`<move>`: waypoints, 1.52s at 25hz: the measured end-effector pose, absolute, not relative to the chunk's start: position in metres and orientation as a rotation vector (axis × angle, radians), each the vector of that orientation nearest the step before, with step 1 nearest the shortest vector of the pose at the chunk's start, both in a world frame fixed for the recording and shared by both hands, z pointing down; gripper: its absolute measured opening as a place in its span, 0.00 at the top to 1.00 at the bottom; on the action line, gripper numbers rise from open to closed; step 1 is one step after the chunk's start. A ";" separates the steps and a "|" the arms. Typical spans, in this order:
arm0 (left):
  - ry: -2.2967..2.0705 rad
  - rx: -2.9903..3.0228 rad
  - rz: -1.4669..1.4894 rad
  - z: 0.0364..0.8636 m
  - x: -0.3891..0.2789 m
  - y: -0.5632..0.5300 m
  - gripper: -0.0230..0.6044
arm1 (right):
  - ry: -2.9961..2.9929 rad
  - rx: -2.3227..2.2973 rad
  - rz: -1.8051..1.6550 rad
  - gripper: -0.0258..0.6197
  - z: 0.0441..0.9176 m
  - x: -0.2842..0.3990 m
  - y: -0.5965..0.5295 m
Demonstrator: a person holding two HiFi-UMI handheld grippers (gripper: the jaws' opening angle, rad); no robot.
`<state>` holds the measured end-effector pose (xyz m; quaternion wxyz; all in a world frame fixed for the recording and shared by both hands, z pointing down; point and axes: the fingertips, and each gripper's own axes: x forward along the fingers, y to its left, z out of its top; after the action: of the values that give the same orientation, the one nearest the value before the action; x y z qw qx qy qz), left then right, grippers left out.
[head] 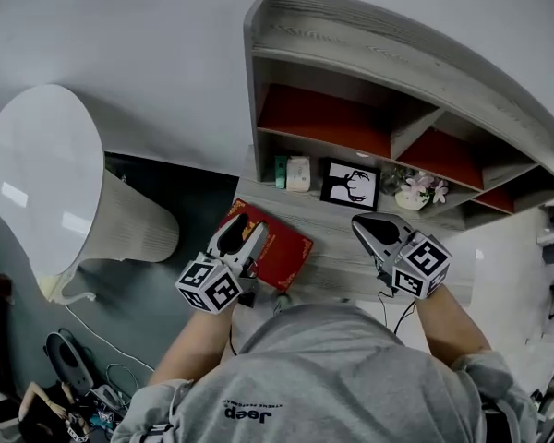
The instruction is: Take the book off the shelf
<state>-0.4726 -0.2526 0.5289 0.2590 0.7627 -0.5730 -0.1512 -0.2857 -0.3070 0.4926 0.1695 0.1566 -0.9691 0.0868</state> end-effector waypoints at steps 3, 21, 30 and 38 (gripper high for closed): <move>-1.534 2.132 -0.410 0.507 -0.452 -0.260 0.73 | -2.770 0.465 0.243 0.93 0.485 -0.265 -0.313; -1.509 2.323 -0.455 0.412 -0.292 -0.281 0.94 | -2.931 0.465 0.169 0.94 0.420 -0.118 -0.349; -1.463 2.422 -0.396 0.384 -0.219 -0.299 0.94 | -2.970 0.502 0.117 0.95 0.404 -0.056 -0.358; -1.359 2.558 -0.295 0.380 -0.171 -0.310 0.94 | -2.990 0.602 0.147 0.95 0.398 -0.019 -0.360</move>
<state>-0.1705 -0.3100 0.3802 0.1149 0.8727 -0.4637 -0.1006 -0.0190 -0.3598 0.3984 0.0443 0.1969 -0.9782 0.0480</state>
